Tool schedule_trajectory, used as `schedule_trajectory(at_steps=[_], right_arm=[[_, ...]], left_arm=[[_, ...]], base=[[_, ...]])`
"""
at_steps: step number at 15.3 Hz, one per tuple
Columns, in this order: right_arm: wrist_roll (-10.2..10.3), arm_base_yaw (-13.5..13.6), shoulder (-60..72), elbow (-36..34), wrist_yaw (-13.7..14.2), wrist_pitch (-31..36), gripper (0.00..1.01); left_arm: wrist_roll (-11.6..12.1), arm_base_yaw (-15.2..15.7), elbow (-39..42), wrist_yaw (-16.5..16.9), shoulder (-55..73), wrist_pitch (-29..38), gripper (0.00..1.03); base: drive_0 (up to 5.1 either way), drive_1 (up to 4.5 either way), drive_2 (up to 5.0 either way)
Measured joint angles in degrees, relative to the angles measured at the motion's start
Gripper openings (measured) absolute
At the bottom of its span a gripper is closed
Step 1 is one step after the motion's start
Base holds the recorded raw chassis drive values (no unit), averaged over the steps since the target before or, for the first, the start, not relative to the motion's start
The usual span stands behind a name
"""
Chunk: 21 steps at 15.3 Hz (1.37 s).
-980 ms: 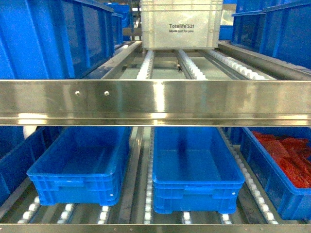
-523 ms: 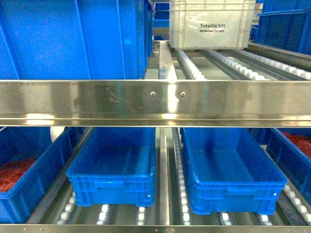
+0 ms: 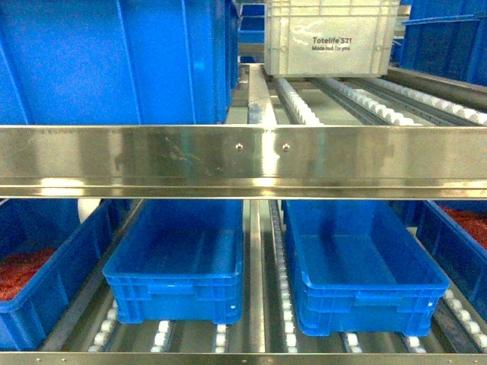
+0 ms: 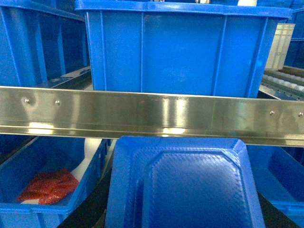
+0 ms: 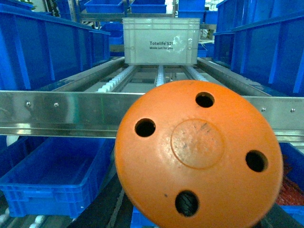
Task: Sort blue parts and orange caps into right shelf containers
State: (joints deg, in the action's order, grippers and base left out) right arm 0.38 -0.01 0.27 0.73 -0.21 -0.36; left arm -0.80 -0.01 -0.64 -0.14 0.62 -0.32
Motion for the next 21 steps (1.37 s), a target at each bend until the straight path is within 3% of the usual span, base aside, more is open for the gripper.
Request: schedule_trajectory(at_steps=[21], right_arm=[[-0.02,0.0,0.0,0.0,0.11,0.04,0.43]], left_arm=[[0.22,0.0,0.0,0.11,0.0,-0.09,0.41]], base=[[0.0,0.0,0.0]])
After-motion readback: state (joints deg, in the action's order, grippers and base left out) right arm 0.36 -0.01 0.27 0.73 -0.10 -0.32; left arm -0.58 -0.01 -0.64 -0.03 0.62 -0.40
